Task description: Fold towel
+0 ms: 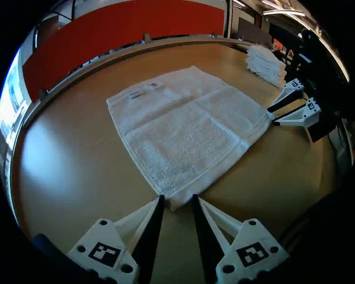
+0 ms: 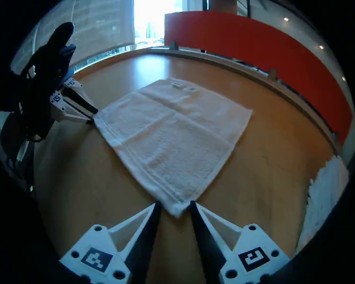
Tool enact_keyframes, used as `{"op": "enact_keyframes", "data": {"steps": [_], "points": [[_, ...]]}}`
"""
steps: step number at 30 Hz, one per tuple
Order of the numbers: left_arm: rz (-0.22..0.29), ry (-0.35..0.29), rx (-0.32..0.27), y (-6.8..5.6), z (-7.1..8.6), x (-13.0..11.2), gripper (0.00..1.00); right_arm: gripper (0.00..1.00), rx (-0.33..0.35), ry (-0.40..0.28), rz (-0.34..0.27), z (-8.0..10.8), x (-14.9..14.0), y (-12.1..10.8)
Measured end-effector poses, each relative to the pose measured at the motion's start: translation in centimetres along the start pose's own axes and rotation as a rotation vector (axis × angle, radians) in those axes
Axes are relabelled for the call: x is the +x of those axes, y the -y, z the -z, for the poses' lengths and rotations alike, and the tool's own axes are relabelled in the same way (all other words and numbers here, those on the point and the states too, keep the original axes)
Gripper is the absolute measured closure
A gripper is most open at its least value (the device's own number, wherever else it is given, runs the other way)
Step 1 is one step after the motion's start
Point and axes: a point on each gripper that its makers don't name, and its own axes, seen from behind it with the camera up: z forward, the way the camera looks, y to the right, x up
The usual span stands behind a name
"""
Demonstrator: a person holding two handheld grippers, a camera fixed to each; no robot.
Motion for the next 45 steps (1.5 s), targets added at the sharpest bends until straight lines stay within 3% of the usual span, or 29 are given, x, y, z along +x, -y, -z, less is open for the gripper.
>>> {"op": "enact_keyframes", "data": {"steps": [14,21,27,45], "points": [[0.011,0.010,0.002,0.0,0.0,0.0,0.65,0.79,0.005,-0.008,-0.022,0.3,0.0,-0.3],[0.013,0.007,0.014,0.1,0.0,0.0,0.81,0.83,0.003,-0.012,-0.022,0.5,0.2,-0.4],[0.024,0.011,0.007,-0.1,0.1,0.0,0.88,0.86,-0.003,-0.017,-0.021,0.8,0.5,-0.4],[0.056,0.005,0.007,-0.3,0.5,0.6,0.89,0.89,-0.012,-0.026,-0.036,1.4,1.1,-0.9]]}}
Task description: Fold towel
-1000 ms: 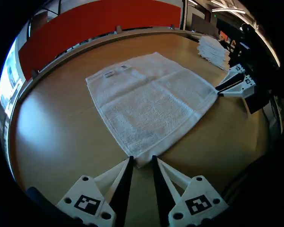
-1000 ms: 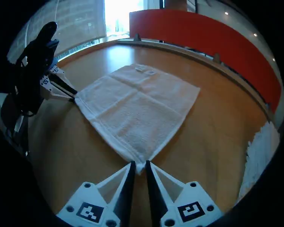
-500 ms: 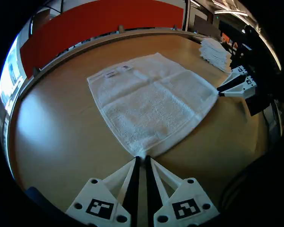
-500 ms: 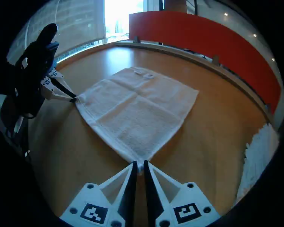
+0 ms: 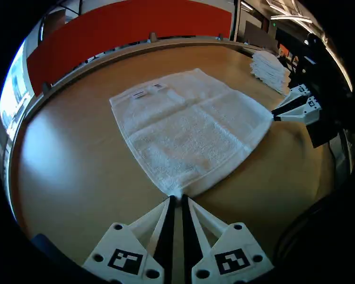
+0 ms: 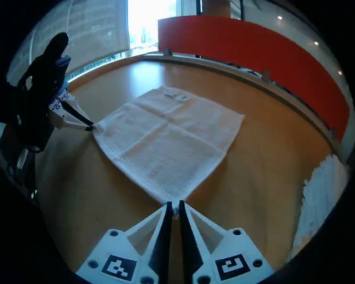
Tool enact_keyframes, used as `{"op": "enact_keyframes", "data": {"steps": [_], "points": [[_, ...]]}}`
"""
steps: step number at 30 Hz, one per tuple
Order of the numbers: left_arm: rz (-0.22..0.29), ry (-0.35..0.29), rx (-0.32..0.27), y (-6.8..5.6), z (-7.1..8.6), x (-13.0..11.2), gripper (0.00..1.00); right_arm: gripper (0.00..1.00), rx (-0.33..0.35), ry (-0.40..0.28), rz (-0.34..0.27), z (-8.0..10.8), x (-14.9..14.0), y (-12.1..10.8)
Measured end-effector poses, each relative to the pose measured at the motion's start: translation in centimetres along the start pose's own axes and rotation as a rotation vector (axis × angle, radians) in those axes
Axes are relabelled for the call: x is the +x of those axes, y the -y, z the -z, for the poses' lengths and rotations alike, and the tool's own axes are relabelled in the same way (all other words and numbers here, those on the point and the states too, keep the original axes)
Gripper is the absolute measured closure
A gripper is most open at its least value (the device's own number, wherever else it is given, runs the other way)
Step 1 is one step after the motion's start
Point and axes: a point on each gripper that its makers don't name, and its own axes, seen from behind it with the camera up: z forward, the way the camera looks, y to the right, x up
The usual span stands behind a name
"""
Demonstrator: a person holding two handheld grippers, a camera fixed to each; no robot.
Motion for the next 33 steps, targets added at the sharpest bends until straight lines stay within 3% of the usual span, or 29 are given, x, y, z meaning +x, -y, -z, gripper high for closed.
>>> {"op": "enact_keyframes", "data": {"steps": [9,21,33], "points": [[-0.012,0.007,0.001,-0.3,-0.2,-0.3,0.89,0.90,0.012,0.031,-0.004,-0.3,-0.8,0.2],[0.003,0.007,0.004,-0.1,0.6,0.1,0.89,0.91,0.016,0.007,0.000,0.7,0.9,0.6],[0.046,-0.008,0.018,0.0,3.4,1.8,0.90,0.91,0.008,-0.074,-0.011,3.8,5.4,1.3]]}}
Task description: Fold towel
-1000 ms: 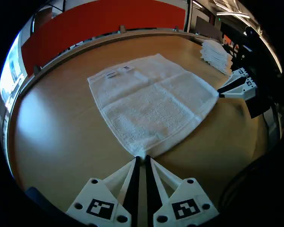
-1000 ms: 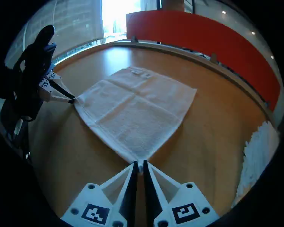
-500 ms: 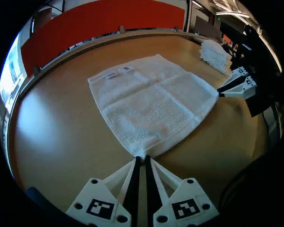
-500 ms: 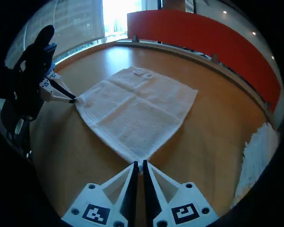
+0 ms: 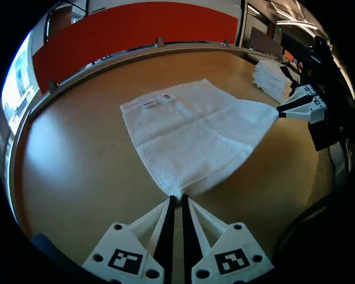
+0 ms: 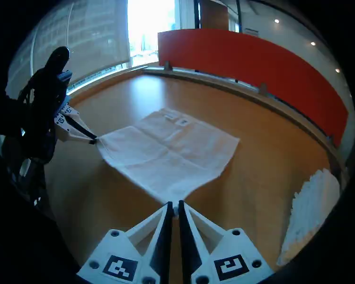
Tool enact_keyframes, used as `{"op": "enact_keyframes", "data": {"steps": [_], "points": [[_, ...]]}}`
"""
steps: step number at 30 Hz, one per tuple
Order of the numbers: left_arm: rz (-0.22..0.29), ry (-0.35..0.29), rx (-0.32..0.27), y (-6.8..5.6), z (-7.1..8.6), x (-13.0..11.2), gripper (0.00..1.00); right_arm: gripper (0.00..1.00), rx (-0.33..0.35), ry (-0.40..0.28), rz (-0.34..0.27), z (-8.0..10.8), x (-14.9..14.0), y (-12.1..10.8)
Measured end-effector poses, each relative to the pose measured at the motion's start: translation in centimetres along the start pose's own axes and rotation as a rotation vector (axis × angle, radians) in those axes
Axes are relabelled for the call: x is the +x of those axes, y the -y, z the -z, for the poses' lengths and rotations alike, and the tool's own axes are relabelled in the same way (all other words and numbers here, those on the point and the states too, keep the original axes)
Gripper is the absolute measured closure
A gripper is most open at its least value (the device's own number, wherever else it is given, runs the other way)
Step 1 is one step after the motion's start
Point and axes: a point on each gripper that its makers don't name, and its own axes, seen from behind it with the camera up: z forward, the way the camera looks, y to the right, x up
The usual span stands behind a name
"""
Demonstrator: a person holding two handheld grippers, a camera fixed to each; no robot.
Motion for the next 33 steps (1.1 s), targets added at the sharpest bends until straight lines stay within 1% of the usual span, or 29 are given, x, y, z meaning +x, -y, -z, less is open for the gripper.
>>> {"op": "enact_keyframes", "data": {"steps": [9,12,19,22,27,30,33], "points": [[0.014,-0.014,0.001,-0.5,2.7,1.4,0.90,0.91,0.004,-0.023,0.022,2.6,2.3,0.7],[0.018,-0.019,0.001,-0.7,3.6,1.8,0.90,0.91,0.004,-0.029,0.015,3.4,2.8,0.8],[0.030,-0.023,-0.010,-1.8,5.6,2.4,0.90,0.91,0.000,-0.044,-0.007,5.1,3.7,0.8],[0.035,-0.023,-0.015,-2.3,6.3,2.4,0.90,0.91,0.002,-0.045,-0.004,5.8,3.9,1.0],[0.045,-0.027,-0.016,-2.6,7.3,2.6,0.90,0.91,0.005,-0.046,0.003,6.9,4.3,1.3],[0.060,-0.031,-0.019,-2.8,7.8,2.7,0.90,0.91,0.006,-0.044,0.003,7.3,4.4,1.3],[0.077,-0.034,-0.021,-2.9,8.0,2.8,0.90,0.91,0.007,-0.041,0.001,7.2,4.3,1.3]]}}
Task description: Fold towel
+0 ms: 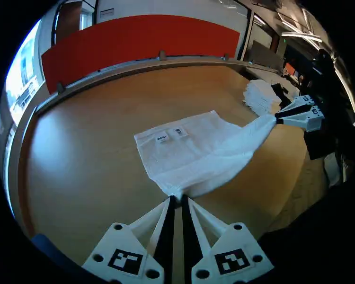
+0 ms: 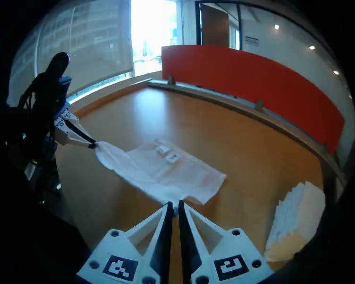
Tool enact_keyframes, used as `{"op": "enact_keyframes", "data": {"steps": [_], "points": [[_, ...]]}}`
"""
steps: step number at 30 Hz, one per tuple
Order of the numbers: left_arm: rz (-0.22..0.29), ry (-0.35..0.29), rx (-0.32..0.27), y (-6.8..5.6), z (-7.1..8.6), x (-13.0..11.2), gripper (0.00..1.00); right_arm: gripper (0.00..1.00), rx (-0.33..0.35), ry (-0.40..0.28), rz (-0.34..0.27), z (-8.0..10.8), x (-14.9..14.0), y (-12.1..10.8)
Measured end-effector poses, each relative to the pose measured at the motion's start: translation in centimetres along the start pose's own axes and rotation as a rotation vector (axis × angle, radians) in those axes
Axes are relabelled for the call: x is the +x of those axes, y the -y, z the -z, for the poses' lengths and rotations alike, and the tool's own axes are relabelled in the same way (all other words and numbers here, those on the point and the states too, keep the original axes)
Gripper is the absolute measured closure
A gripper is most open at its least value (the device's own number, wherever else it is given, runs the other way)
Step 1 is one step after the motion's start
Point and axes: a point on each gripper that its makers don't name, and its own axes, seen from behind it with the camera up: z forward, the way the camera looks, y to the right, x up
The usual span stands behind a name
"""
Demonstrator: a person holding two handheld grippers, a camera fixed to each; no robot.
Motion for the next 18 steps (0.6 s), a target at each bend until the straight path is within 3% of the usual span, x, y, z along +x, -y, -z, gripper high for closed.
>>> {"op": "enact_keyframes", "data": {"steps": [18], "points": [[0.003,-0.015,0.019,0.9,-1.8,1.8,0.90,0.91,-0.025,0.006,0.011,-1.6,0.5,-1.8]]}}
